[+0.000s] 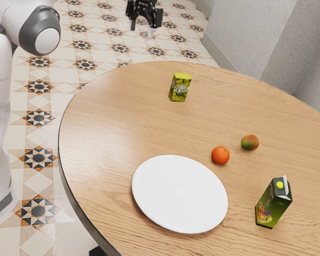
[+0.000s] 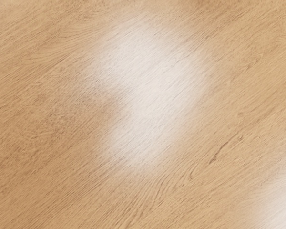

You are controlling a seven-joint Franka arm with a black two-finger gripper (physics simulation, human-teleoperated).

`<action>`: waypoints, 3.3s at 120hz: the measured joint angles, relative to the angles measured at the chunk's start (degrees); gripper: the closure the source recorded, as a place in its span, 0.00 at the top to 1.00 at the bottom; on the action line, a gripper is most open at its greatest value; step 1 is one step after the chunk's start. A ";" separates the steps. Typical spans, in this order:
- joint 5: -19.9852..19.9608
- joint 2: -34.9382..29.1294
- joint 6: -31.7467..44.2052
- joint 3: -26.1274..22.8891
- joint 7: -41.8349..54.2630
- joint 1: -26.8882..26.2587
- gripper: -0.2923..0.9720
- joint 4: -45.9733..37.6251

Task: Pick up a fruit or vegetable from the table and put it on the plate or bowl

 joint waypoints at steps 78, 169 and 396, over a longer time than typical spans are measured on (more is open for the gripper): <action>-1.34 2.20 5.30 -13.26 -2.39 -17.47 0.75 11.44; 15.24 9.51 47.64 -41.12 -9.84 -2.42 0.75 -10.51; 15.97 22.32 50.10 -56.90 -9.21 12.81 0.45 -11.49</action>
